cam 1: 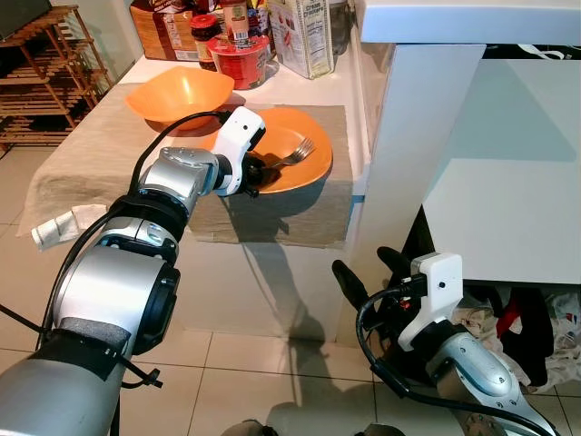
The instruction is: Setting the table
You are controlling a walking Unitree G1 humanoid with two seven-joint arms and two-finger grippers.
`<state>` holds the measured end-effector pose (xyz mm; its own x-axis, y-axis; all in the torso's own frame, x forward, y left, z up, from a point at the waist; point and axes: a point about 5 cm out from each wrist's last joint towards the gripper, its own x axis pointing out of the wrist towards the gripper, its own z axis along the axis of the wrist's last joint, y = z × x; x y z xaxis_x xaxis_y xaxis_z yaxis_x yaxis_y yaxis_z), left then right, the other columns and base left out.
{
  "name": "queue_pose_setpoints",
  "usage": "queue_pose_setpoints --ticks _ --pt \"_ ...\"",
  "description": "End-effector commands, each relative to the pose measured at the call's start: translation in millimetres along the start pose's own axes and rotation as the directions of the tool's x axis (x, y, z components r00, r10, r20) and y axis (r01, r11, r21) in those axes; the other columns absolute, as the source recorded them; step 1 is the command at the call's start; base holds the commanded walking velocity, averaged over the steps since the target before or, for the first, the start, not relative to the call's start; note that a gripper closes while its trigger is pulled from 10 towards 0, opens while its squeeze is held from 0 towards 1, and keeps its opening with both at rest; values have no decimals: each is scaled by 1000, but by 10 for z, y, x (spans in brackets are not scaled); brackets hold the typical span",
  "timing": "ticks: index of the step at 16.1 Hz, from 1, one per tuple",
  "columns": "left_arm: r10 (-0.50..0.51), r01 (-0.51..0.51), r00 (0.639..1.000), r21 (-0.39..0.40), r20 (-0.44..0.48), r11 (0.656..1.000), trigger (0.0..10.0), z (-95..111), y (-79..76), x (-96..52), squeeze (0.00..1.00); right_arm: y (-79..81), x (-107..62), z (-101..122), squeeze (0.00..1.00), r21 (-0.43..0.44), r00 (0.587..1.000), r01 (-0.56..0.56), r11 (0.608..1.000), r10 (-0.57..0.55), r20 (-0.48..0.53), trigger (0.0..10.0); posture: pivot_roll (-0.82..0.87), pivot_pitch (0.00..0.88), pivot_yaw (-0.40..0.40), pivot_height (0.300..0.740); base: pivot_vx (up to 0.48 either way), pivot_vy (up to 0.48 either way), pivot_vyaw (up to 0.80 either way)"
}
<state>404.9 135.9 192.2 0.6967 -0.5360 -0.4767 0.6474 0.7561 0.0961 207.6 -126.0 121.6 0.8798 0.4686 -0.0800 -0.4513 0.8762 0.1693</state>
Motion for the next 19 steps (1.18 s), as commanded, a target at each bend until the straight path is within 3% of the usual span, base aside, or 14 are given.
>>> queue_pose_setpoints --ticks 1,6,11,14,19 --pt "15 -15 999 8 -50 1000 0 -83 18 -1 0 38 -7 25 0 7 1000 -9 1000 9 4 10000 -153 45 95 727 0 0 0" --pt "24 -23 998 33 -55 999 0 -60 13 5 0 55 -4 16 0 13 1000 -8 1000 8 0 10000 -150 52 99 727 0 0 0" --pt "54 -54 999 48 -1 997 0 22 39 -11 0 68 -1 12 0 19 1000 -7 1000 7 -1 10000 -147 55 101 727 0 0 0" --pt "104 -108 987 27 126 994 0 208 83 -60 0 57 5 -9 0 23 1000 -5 1000 5 -7 10000 -141 54 97 727 0 0 0" --pt "78 -77 971 -11 224 997 0 269 26 -77 0 54 22 -65 0 30 1000 -6 1000 7 -22 10000 -127 39 97 727 0 0 0"
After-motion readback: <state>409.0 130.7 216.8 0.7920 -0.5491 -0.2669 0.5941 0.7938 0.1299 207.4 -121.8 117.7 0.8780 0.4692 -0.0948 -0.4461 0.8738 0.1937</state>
